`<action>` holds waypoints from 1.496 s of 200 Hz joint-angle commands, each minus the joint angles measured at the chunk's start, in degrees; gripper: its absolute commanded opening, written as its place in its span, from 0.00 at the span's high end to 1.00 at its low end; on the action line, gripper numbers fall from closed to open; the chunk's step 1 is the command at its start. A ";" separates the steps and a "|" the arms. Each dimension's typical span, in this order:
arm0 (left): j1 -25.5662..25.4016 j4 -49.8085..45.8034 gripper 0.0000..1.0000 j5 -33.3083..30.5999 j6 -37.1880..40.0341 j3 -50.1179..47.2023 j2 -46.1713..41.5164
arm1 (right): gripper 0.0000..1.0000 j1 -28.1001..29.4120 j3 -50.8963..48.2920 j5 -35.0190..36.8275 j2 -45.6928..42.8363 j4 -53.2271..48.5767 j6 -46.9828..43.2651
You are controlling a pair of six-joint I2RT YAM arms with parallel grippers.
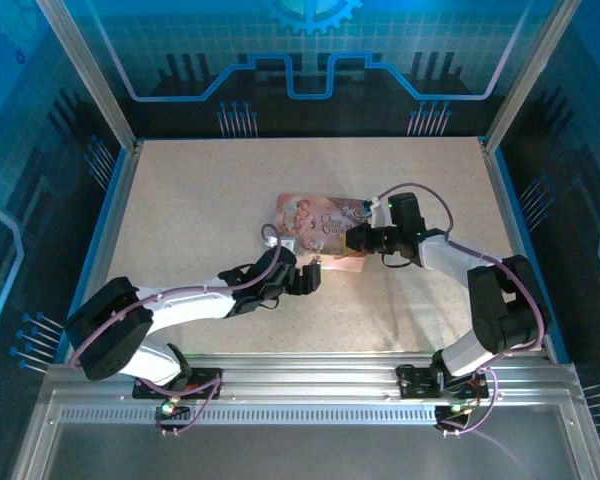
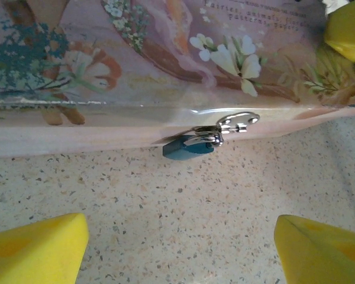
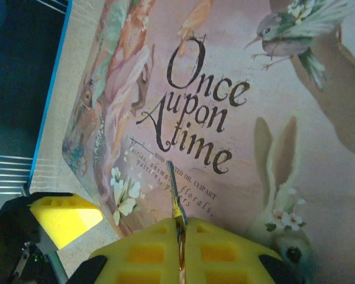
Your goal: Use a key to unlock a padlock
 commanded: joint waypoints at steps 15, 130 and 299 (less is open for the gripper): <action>1.67 0.78 0.17 -0.10 0.97 1.70 2.42 | 0.92 1.07 -6.85 0.01 1.53 -1.79 3.52; 3.29 5.57 0.26 2.69 3.76 3.11 10.20 | 0.92 6.53 -9.41 2.69 -0.57 0.62 7.24; 5.24 16.46 0.50 6.88 10.27 1.20 13.83 | 0.92 6.61 -10.14 2.48 -0.55 1.94 7.68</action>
